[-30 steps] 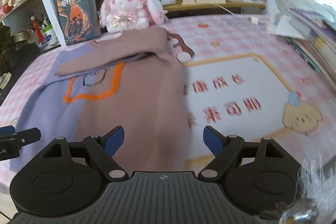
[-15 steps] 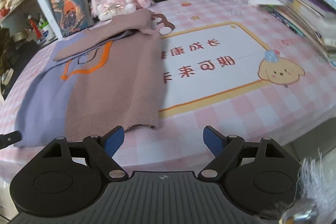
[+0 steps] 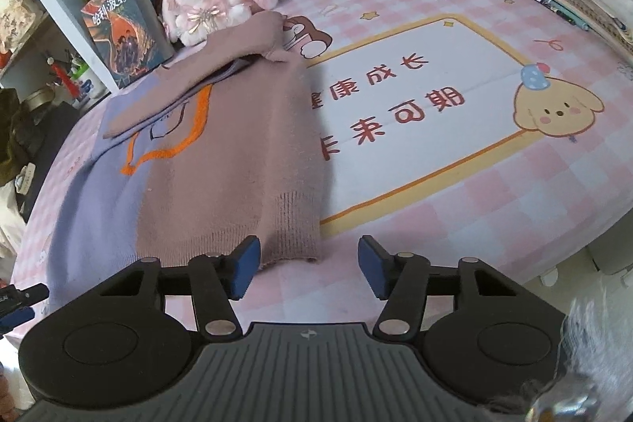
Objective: Fold clothes
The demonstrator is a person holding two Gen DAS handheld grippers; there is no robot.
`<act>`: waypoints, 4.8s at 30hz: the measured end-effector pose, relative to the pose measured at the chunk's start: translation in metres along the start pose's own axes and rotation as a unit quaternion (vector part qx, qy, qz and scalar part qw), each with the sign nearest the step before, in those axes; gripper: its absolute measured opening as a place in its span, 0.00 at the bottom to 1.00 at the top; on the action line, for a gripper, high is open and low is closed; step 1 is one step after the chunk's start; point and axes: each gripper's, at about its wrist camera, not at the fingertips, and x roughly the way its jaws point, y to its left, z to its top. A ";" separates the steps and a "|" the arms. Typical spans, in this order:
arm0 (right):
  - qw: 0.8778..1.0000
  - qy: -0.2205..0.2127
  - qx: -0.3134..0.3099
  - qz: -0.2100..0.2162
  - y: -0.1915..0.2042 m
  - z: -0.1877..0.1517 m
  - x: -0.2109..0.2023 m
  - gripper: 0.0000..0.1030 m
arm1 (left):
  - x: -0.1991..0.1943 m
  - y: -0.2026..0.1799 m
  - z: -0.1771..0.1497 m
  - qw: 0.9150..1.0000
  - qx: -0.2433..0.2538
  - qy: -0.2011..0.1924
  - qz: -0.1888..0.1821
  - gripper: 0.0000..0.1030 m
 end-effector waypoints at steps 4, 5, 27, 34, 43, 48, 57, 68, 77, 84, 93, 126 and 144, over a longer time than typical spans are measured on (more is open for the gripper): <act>1.000 0.001 0.003 -0.005 0.002 0.004 0.006 0.49 | 0.006 0.001 0.003 1.000 -0.004 0.008 -0.004 0.56; 1.000 0.001 0.001 -0.006 0.003 0.005 0.008 0.49 | 0.009 0.002 0.003 1.000 -0.007 0.011 -0.005 0.54; 0.991 0.045 0.077 0.095 0.004 0.025 0.039 0.33 | 0.027 0.002 0.019 0.988 -0.070 0.056 -0.127 0.39; 0.990 0.062 0.073 0.101 0.006 0.024 0.045 0.11 | 0.025 -0.002 0.015 0.988 -0.058 0.054 -0.130 0.06; 0.990 0.068 0.073 0.100 -0.003 0.018 0.025 0.09 | 0.012 0.006 0.009 0.987 -0.075 0.055 -0.130 0.04; 0.990 0.066 0.075 0.102 -0.014 0.008 0.003 0.09 | -0.004 0.012 -0.008 0.985 -0.081 0.066 -0.136 0.04; 0.978 0.113 0.119 0.129 -0.052 -0.029 -0.031 0.09 | -0.035 0.022 -0.046 0.981 -0.087 0.095 -0.145 0.04; 0.969 0.062 0.154 0.184 -0.060 -0.016 -0.059 0.09 | -0.047 0.030 -0.016 0.957 -0.173 0.030 -0.230 0.04; 0.963 -0.061 0.140 0.223 -0.027 0.076 -0.044 0.09 | -0.005 0.019 0.064 0.929 -0.231 -0.049 -0.286 0.04; 0.969 -0.087 0.130 0.194 0.005 0.139 0.001 0.09 | 0.044 0.005 0.114 0.929 -0.231 -0.046 -0.287 0.04; 0.982 -0.078 0.121 0.125 0.030 0.182 0.073 0.09 | 0.108 -0.015 0.158 0.939 -0.219 -0.006 -0.266 0.04; 0.998 -0.019 0.056 -0.031 0.004 0.199 0.167 0.07 | 0.166 -0.045 0.173 0.988 0.007 0.009 -0.155 0.05; 0.992 -0.079 -0.067 -0.076 0.025 0.172 0.104 0.59 | 0.095 -0.024 0.150 0.987 0.018 -0.060 -0.149 0.32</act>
